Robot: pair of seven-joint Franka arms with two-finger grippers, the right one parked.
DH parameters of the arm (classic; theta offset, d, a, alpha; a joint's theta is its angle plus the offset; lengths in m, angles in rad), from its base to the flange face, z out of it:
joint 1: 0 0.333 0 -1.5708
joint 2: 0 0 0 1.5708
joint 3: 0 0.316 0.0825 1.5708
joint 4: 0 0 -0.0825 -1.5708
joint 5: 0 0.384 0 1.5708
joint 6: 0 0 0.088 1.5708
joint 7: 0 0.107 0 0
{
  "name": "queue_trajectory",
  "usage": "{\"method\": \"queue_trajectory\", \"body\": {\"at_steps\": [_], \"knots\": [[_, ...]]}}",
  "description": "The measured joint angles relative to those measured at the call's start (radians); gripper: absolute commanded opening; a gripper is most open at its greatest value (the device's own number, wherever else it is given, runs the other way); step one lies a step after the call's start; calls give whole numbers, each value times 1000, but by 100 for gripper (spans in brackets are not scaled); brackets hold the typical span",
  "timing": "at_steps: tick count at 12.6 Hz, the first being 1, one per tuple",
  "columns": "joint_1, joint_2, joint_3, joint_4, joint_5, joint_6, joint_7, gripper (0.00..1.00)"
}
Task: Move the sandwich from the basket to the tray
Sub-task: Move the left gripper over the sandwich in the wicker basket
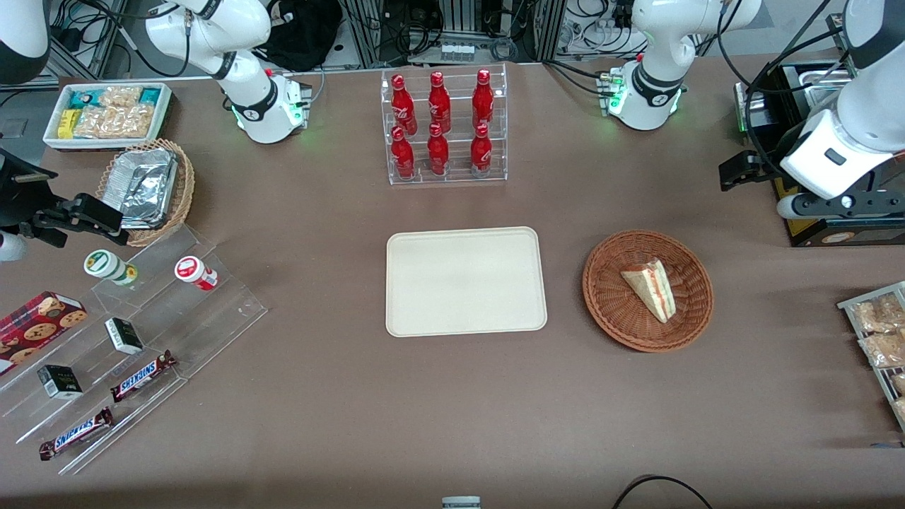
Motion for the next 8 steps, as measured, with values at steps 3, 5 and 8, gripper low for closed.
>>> {"method": "queue_trajectory", "body": {"at_steps": [3, 5, 8], "knots": [[0, 0, -2, 0, 3, 0, 0, 100], [0, 2, -2, -3, 6, 4, 0, 100], [0, 11, -2, -80, 8, 82, 0, 100]]}}
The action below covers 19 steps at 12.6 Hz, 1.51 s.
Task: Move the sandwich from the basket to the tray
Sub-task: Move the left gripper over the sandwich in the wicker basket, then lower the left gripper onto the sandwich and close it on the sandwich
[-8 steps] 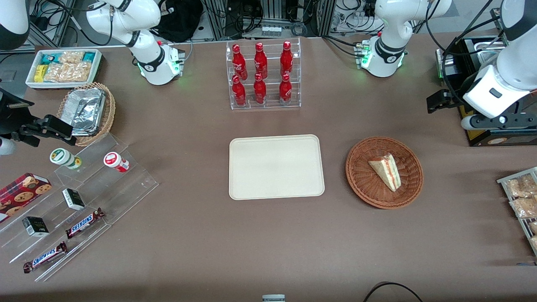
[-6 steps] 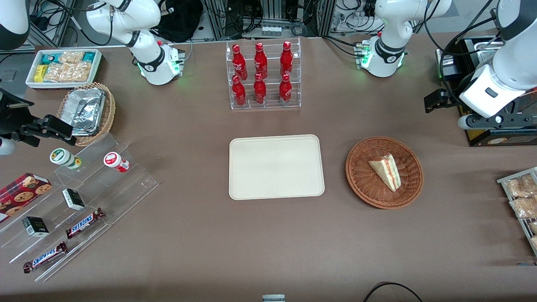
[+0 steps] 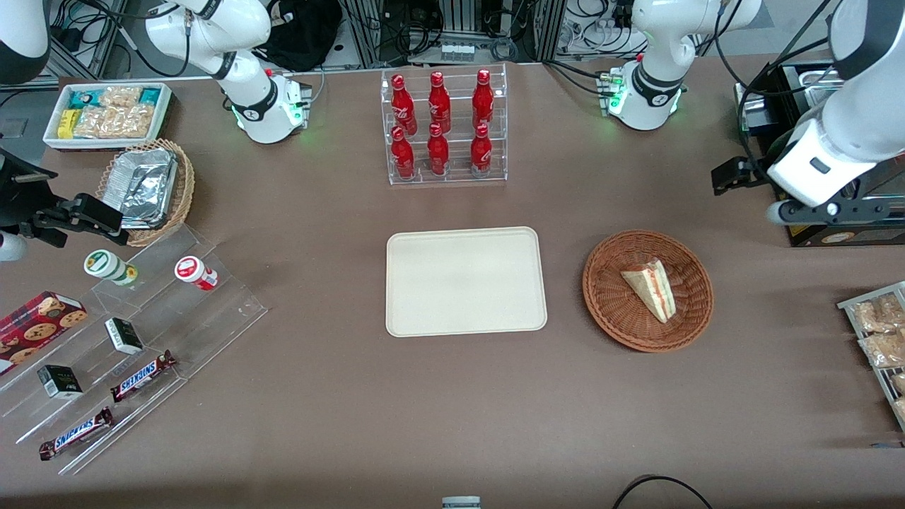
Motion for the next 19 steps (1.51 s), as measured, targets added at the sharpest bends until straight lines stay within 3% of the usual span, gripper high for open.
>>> {"method": "queue_trajectory", "body": {"at_steps": [4, 12, 15, 19], "knots": [[0, 18, 0, -224, 0, 271, 0, 100], [0, 49, -2, -535, 1, 744, -42, 100], [-1, 69, -2, -552, 0, 768, -155, 100], [-33, 89, -10, -554, 1, 804, -470, 100]]}}
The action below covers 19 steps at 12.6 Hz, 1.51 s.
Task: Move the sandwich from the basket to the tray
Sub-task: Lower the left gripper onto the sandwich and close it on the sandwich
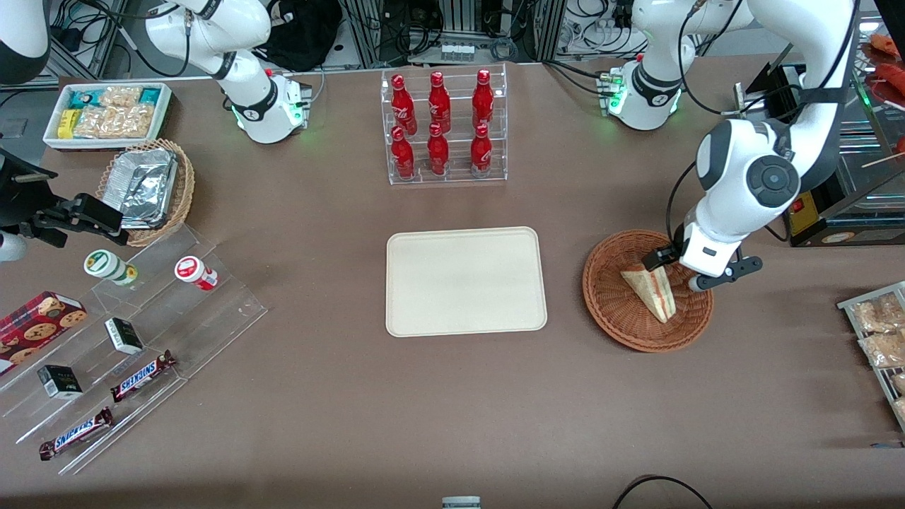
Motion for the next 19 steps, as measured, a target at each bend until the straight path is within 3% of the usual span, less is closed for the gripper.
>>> {"method": "queue_trajectory", "body": {"at_steps": [3, 10, 11, 12, 13, 15, 19], "knots": [[-12, 38, 0, -3, 0, 30, -118, 100], [-10, 137, 8, -8, 0, 122, -202, 100], [-10, 143, 9, -8, 0, 122, -217, 89], [-10, 147, 9, -8, 0, 122, -231, 47], [-10, 148, 9, -8, 0, 122, -242, 13], [-10, 149, 9, -8, 0, 122, -250, 5], [-11, 145, 8, 27, 0, 71, -251, 3]]}}
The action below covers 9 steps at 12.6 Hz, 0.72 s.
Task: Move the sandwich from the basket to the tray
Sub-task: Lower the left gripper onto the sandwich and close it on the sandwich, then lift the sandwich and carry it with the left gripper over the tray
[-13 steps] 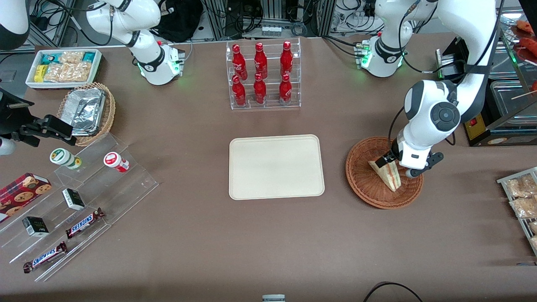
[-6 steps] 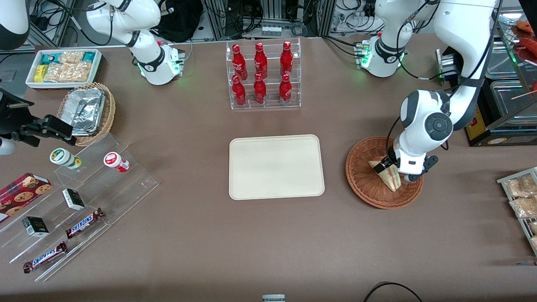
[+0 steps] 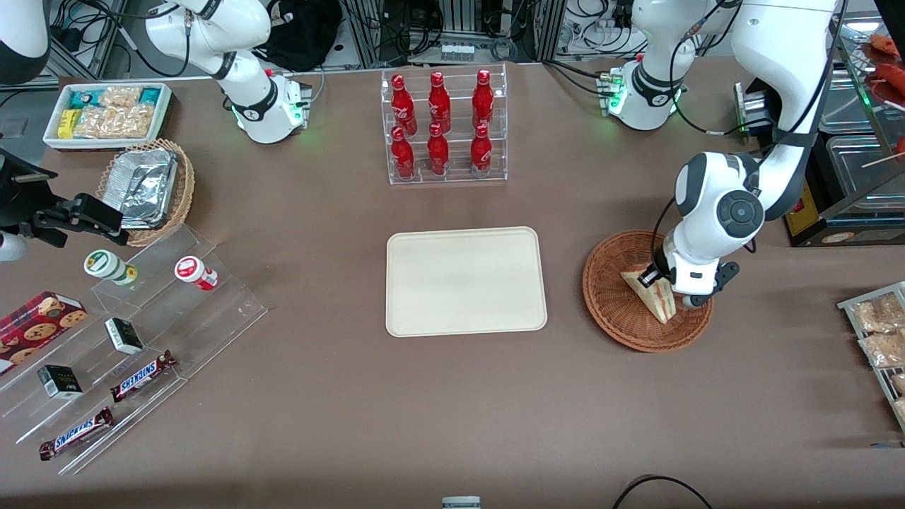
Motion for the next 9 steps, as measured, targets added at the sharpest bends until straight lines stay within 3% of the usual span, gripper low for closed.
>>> {"method": "queue_trajectory", "body": {"at_steps": [5, 9], "knots": [[-38, -17, -18, 198, 14, -305, 87, 2], [-78, -15, -34, 233, 27, -345, 360, 3]]}}
